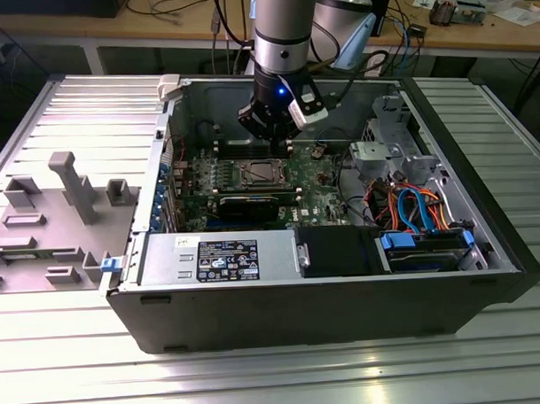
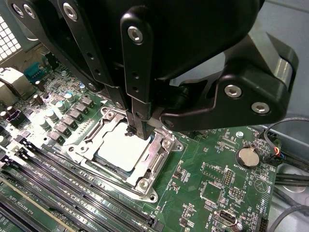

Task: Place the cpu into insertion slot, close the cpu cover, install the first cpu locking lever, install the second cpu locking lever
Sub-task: 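Install the second cpu locking lever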

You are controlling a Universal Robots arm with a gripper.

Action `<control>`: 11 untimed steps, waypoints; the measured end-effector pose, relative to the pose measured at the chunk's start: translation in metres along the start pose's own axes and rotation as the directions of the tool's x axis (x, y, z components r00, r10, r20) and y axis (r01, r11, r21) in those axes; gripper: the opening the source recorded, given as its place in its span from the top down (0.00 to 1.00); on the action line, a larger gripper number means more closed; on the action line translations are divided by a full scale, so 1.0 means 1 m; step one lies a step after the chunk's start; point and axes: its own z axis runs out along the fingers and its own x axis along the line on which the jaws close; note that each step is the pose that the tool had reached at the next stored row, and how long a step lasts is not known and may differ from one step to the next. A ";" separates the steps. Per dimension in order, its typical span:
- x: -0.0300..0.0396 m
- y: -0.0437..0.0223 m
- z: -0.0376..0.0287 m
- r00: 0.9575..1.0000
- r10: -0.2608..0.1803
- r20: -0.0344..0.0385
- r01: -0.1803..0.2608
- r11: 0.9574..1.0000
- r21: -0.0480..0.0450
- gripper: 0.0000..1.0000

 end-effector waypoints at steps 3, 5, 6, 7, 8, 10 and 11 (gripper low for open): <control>0.0000 0.0000 0.0000 1.000 0.000 0.000 0.000 1.000 0.000 0.89; 0.0000 0.0000 0.0000 1.000 0.000 0.000 0.000 1.000 0.000 0.89; 0.0000 -0.0001 -0.0001 1.000 0.000 0.000 0.000 1.000 0.000 0.89; 0.0000 -0.0001 -0.0005 1.000 0.000 0.000 0.000 1.000 0.000 0.89; 0.0000 0.0000 -0.0021 1.000 0.000 0.000 0.000 1.000 0.000 0.89; 0.0000 0.0002 -0.0039 1.000 0.000 0.000 0.000 1.000 0.000 0.89; 0.0000 0.0002 -0.0038 1.000 0.000 0.000 0.000 1.000 0.000 0.89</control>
